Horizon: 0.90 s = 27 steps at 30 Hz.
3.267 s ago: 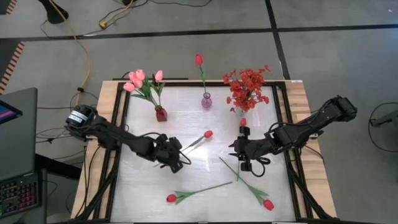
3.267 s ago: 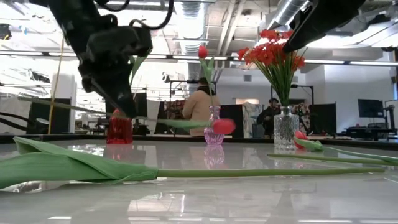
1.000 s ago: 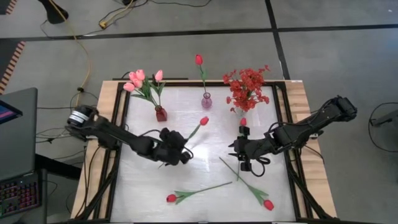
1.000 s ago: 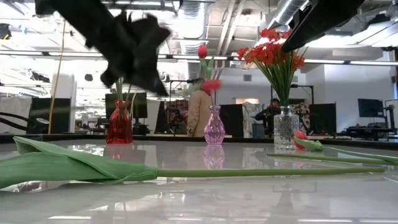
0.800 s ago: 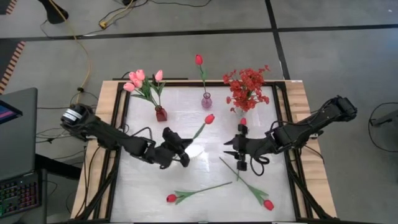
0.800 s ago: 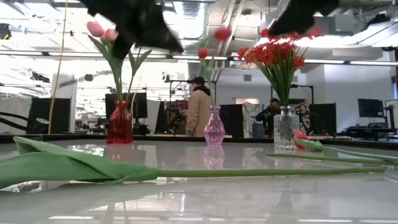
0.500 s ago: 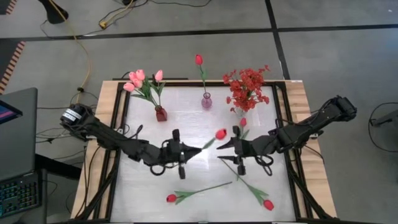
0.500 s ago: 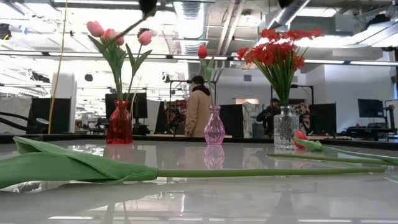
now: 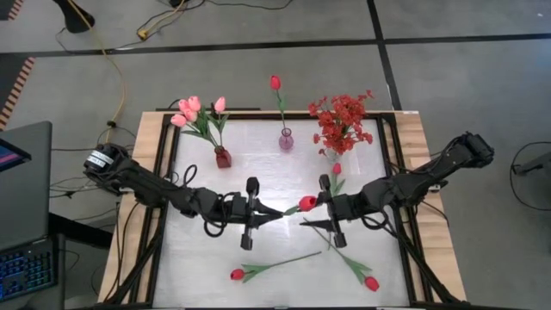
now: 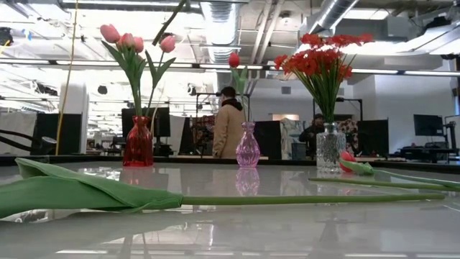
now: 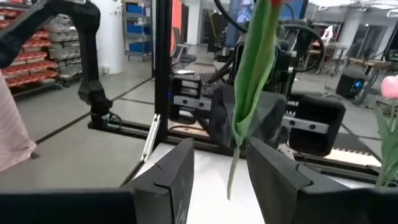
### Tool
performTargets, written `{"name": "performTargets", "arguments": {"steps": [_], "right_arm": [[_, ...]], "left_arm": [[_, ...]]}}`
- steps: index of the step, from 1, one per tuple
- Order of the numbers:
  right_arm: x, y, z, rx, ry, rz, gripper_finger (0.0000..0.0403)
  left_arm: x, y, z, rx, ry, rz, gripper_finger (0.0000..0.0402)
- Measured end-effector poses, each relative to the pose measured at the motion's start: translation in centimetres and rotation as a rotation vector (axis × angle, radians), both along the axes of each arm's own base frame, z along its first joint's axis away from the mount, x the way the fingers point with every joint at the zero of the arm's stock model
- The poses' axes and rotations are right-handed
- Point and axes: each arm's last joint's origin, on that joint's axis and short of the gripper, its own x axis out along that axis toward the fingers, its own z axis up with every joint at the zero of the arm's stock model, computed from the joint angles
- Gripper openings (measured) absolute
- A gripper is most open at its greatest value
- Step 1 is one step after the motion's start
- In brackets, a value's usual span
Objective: Sort flowers into vase by color
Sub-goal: Put the red tulip into the purple vase
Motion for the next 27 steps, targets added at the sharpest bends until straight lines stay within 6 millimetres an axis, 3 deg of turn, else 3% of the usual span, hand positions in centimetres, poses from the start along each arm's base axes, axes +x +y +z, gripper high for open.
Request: {"name": "performTargets", "arguments": {"steps": [10,27], "right_arm": [[0.5,-1.2,-0.2,0.004,0.024,-0.055,0.0176],[0.8,-1.9,0.0,0.006,-0.004,-0.071,0.0175]], "left_arm": [[0.1,0.1,-0.1,0.016,0.000,-0.020,0.0000],[2.0,1.6,-2.2,-0.013,0.045,0.029,0.0000]]}}
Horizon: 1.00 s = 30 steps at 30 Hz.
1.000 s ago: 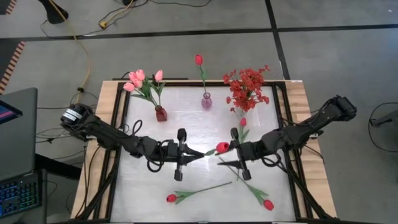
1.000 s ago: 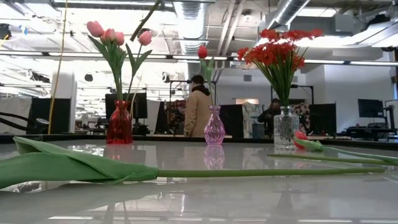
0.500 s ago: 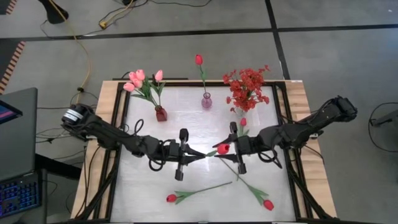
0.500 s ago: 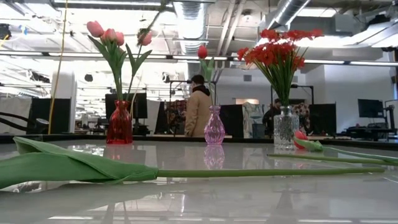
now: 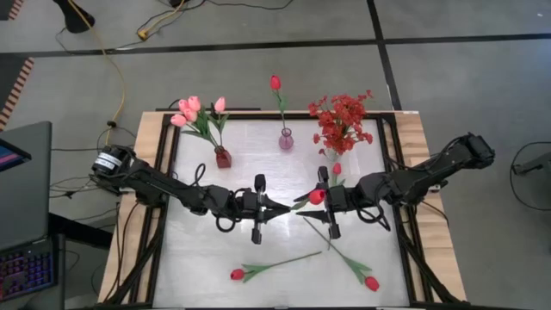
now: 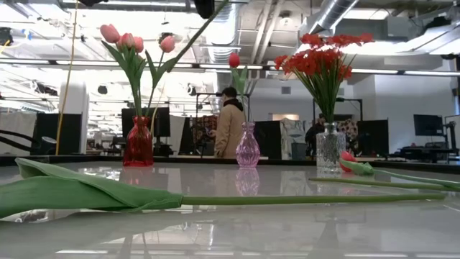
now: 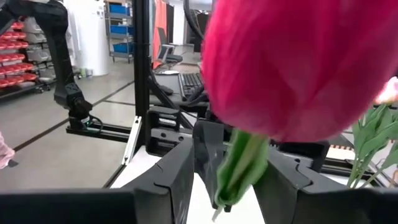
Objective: Sort flowers into vase by color
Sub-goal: Put the red tulip into the purple vase
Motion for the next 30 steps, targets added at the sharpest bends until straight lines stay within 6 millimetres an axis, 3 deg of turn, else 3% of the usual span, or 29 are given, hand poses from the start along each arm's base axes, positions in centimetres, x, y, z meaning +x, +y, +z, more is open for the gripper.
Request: {"name": "performTargets", "arguments": {"steps": [5,12,16,26,30], "right_arm": [[0.1,-0.3,-0.1,-0.001,0.005,-0.011,0.0138],[0.2,-0.4,-0.1,-0.027,0.007,-0.023,0.0024],[0.2,-0.4,-0.2,-0.031,0.010,-0.025,0.0024],[0.2,-0.7,-0.9,-0.006,0.095,-0.033,0.0024],[0.3,-1.2,-1.5,0.013,0.154,-0.046,0.0025]], "left_arm": [[0.0,0.0,0.2,0.002,-0.020,-0.009,0.0000],[0.0,0.1,0.1,-0.030,-0.008,0.006,0.0002],[0.0,0.2,-0.2,-0.019,0.025,0.045,0.0026],[0.2,0.8,-1.2,-0.076,0.123,0.083,0.0151],[0.3,1.3,-1.4,-0.095,0.142,0.082,0.0172]]}}
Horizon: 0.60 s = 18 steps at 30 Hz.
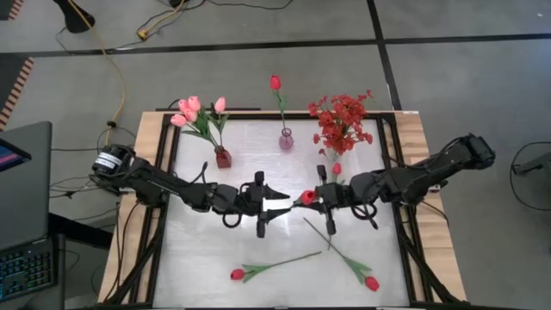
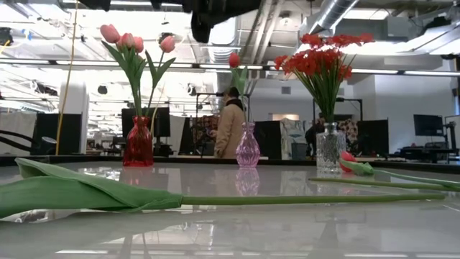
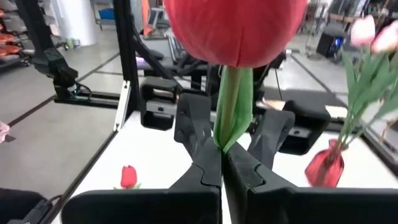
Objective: Sort flowers into vase by color
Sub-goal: Put the red tulip into the purple vase
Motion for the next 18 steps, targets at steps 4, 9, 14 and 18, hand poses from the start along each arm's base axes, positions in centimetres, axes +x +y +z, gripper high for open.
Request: {"name": "performTargets", "arguments": {"steps": [4,9,14,18], "right_arm": [[0.1,-0.2,-0.2,0.019,0.018,0.004,0.0025],[0.1,-0.3,-0.2,0.015,0.017,0.006,0.0025],[0.2,-0.6,-0.1,0.014,0.013,-0.006,0.0026],[0.3,-0.8,-0.1,0.016,0.012,-0.014,0.0026]], "left_arm": [[0.0,0.2,-0.3,-0.020,0.028,-0.006,0.0172],[0.0,0.2,-0.5,-0.028,0.048,-0.006,0.0161],[0.1,0.1,-0.7,-0.047,0.049,-0.006,0.0148],[1.5,-0.2,-1.9,-0.051,0.087,-0.011,0.0142]]}}
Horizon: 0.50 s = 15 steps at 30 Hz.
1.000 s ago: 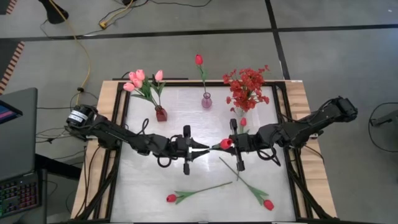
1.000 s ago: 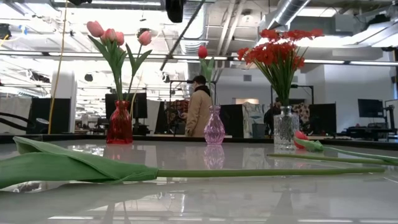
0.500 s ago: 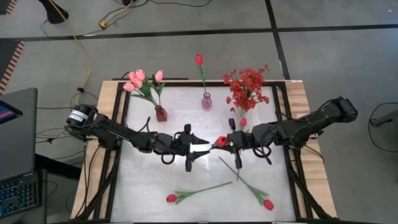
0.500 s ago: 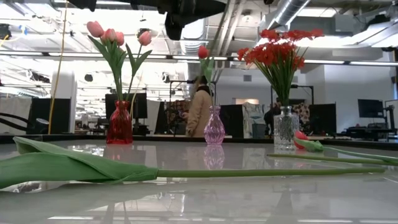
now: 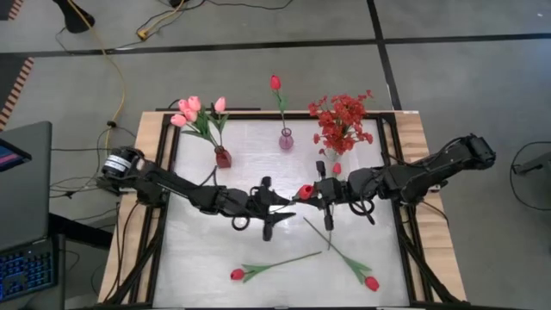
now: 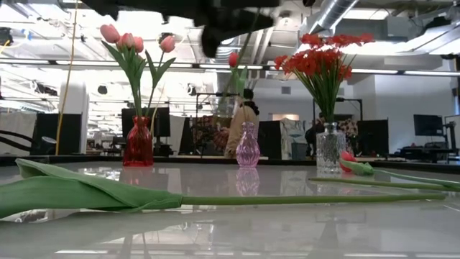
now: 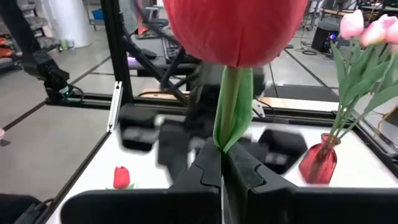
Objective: Sort flowers into vase by color
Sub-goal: Put the red tulip into the purple vase
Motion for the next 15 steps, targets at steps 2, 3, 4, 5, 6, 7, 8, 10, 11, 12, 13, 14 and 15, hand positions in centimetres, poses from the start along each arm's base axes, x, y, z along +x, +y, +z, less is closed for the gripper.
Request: {"name": "performTargets", "arguments": {"steps": [2,3,4,5,6,7,8,10,11,12,13,14,15], "right_arm": [[0.0,-0.1,0.0,0.004,0.003,-0.003,0.0026],[0.0,-0.1,0.0,0.004,0.006,-0.005,0.0026],[0.0,-0.1,-0.1,0.008,0.009,-0.005,0.0026],[0.0,-0.1,-0.2,0.008,0.021,-0.006,0.0026],[0.0,-0.1,-0.3,0.009,0.031,-0.006,0.0026],[-0.1,0.0,-0.3,0.014,0.038,-0.004,0.0026],[-0.1,0.0,-0.4,0.011,0.049,-0.003,0.0026],[-0.2,0.1,-0.6,0.009,0.063,-0.001,0.0026],[-0.2,0.1,-0.6,0.009,0.065,-0.002,0.0026],[-0.2,0.0,-0.6,0.007,0.071,-0.002,0.0026],[-0.2,0.1,-0.7,0.006,0.072,0.000,0.0026],[-0.2,0.1,-0.7,0.006,0.072,0.000,0.0026],[-0.2,0.1,-0.7,0.006,0.072,-0.001,0.0026]], "left_arm": [[0.9,-0.3,0.0,0.017,-0.006,-0.018,0.0142],[1.2,-0.3,0.0,0.033,-0.006,-0.018,0.0141],[1.6,-0.4,0.2,0.049,-0.014,-0.020,0.0141],[1.9,-0.5,0.3,0.060,-0.018,-0.021,0.0141],[2.0,-0.5,0.4,0.074,-0.004,-0.019,0.0141],[2.1,-0.5,0.5,0.087,0.015,-0.013,0.0141],[2.2,-0.6,0.7,0.095,0.028,-0.014,0.0141],[2.2,-0.6,0.9,0.107,0.057,-0.003,0.0141],[2.2,-0.5,1.0,0.109,0.069,-0.002,0.0141],[2.2,-0.6,1.1,0.105,0.072,-0.003,0.0141],[2.2,-0.6,1.1,0.103,0.070,-0.003,0.0141],[2.2,-0.6,1.1,0.101,0.072,-0.003,0.0140],[2.2,-0.6,1.1,0.101,0.072,-0.003,0.0139]]}}
